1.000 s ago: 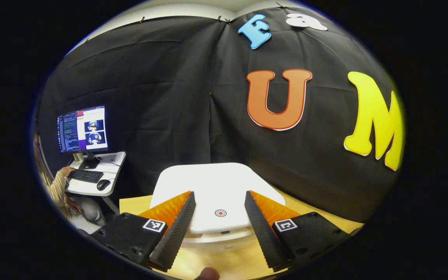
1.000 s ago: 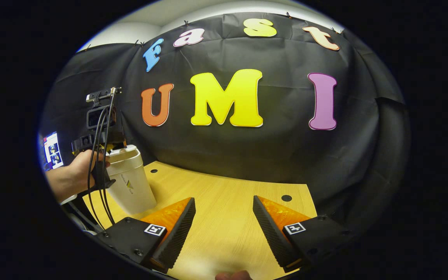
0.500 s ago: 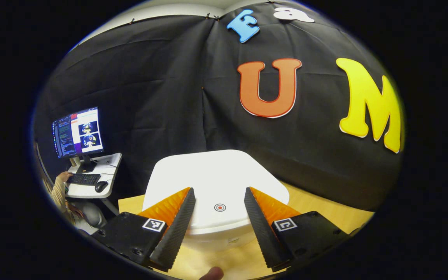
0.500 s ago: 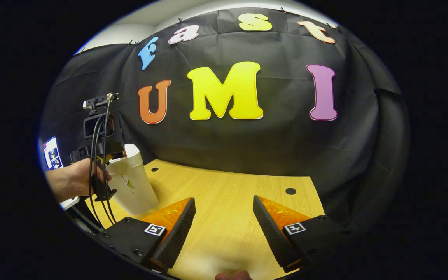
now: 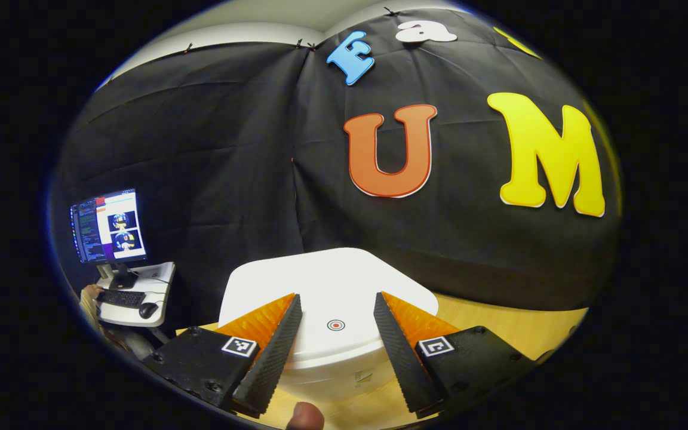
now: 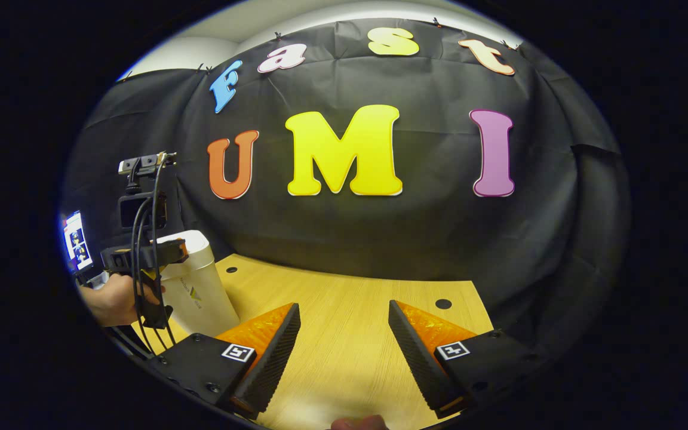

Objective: Press the lid of the desktop garbage bin to open it, pick up the crumpled paper on the desktop and throw it into the bin, then pick up the pop can on the desktop and drop it into the bin, and finally close the garbage bin lid.

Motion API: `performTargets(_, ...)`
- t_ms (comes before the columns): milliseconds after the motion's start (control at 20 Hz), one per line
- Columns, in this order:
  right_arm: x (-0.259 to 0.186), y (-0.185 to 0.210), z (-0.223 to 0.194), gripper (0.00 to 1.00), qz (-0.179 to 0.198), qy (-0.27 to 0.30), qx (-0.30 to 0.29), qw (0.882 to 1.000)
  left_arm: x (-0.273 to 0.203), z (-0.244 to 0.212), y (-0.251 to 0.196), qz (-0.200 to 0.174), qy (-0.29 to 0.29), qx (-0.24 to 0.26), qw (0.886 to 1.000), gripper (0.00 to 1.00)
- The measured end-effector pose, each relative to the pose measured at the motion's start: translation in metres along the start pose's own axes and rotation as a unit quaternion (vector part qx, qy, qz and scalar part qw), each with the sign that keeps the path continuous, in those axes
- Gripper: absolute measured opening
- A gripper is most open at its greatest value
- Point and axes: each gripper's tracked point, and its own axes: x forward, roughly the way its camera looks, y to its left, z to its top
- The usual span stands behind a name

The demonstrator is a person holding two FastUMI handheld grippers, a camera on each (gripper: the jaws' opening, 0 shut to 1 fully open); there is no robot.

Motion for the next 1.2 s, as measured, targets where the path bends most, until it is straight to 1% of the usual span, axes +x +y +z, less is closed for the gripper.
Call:
performTargets(50,-0.001,0.002,0.005,0.95,-0.004,-0.008,-0.001,1.000,-0.006,0.014,-0.002,-0.013,-0.017,0.004,1.000,0.86)
performTargets(150,-0.006,0.004,0.016,0.94,-0.012,-0.026,-0.006,1.000,-0.017,0.047,-0.025,-0.067,-0.065,0.006,0.996,0.88)
performTargets(200,-0.009,0.004,0.023,0.94,-0.018,-0.037,-0.007,0.999,-0.027,0.065,-0.034,-0.096,-0.089,0.011,0.991,0.88)
performTargets(350,-0.018,0.004,0.048,0.94,-0.039,-0.074,0.005,0.997,-0.056,0.107,-0.063,-0.171,-0.148,0.040,0.973,0.88)
performTargets(450,-0.023,0.002,0.061,0.94,-0.053,-0.092,0.007,0.994,-0.083,0.115,-0.082,-0.235,-0.160,0.035,0.958,0.89)
performTargets(550,-0.028,0.000,0.070,0.94,-0.066,-0.109,0.006,0.992,-0.103,0.121,-0.099,-0.289,-0.152,0.024,0.945,0.89)
performTargets(600,-0.031,-0.001,0.074,0.94,-0.073,-0.115,0.005,0.991,-0.112,0.119,-0.104,-0.305,-0.150,0.022,0.940,0.84)
performTargets(650,-0.033,-0.002,0.077,0.94,-0.080,-0.122,0.003,0.989,-0.121,0.117,-0.108,-0.319,-0.147,0.017,0.936,0.91)
performTargets(800,-0.037,0.001,0.083,0.94,-0.093,-0.134,-0.001,0.987,-0.149,0.101,-0.114,-0.355,-0.127,-0.001,0.926,0.92)
performTargets(850,-0.040,0.002,0.084,0.92,-0.097,-0.136,0.000,0.986,-0.164,0.095,-0.118,-0.367,-0.126,-0.001,0.922,0.92)
performTargets(900,-0.040,0.003,0.085,0.92,-0.099,-0.139,0.003,0.985,-0.172,0.095,-0.119,-0.376,-0.129,0.000,0.918,0.92)
performTargets(950,-0.040,0.005,0.086,0.92,-0.101,-0.142,0.005,0.985,-0.167,0.100,-0.120,-0.386,-0.136,0.002,0.912,0.92)
performTargets(1000,-0.040,0.005,0.089,0.94,-0.104,-0.146,0.005,0.984,-0.173,0.102,-0.122,-0.395,-0.145,0.006,0.907,0.92)
performTargets(1050,-0.040,0.005,0.090,0.92,-0.109,-0.150,0.006,0.983,-0.175,0.100,-0.123,-0.398,-0.151,0.011,0.905,0.92)
performTargets(1100,-0.041,0.003,0.091,0.94,-0.115,-0.153,0.008,0.981,-0.188,0.096,-0.124,-0.400,-0.154,0.017,0.903,0.92)
performTargets(1200,-0.041,0.003,0.093,0.93,-0.122,-0.159,0.014,0.980,-0.190,0.095,-0.123,-0.402,-0.156,0.018,0.902,0.92)
